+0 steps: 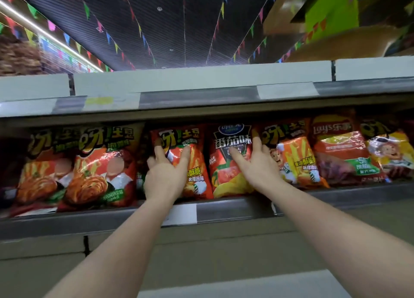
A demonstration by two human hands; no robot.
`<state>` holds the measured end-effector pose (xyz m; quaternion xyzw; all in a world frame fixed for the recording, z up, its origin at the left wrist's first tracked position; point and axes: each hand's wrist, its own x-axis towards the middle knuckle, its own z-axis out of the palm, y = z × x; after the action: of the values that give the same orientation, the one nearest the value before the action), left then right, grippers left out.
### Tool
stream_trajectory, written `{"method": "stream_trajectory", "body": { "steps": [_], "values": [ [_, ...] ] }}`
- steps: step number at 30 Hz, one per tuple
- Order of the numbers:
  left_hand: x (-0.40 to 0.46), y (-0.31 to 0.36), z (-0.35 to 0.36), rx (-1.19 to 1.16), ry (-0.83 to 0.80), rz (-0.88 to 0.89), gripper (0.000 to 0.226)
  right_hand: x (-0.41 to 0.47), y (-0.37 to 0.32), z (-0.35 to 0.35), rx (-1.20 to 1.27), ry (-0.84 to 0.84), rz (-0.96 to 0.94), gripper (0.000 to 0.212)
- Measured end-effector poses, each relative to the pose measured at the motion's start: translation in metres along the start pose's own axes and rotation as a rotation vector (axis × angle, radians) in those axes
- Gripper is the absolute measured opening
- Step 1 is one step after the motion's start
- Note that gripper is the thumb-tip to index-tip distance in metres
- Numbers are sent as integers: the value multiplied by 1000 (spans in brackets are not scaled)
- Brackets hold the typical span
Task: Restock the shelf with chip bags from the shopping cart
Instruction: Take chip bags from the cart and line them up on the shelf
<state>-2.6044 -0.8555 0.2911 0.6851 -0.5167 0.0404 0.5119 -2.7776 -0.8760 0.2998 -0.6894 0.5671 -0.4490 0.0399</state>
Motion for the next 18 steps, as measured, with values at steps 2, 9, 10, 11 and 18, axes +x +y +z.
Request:
{"method": "stream_trajectory", "body": {
  "steps": [2, 9, 10, 11, 18],
  "values": [
    [-2, 3, 4, 1, 4, 15, 80, 1, 1, 3, -12, 7, -2, 75],
    [-3, 2, 2, 24, -32, 35, 81, -2, 3, 1, -46, -10, -3, 77],
    [-3, 2, 0, 76, -2, 59, 80, -3, 2, -2, -107, 13, -12, 76],
    [-2, 2, -2, 150, 40, 103, 77, -5, -1, -5, -189, 57, -38, 75],
    [-2, 19, 2, 347, 106, 458, 72, -6, -19, 2, -463, 184, -450, 71]
  ]
}}
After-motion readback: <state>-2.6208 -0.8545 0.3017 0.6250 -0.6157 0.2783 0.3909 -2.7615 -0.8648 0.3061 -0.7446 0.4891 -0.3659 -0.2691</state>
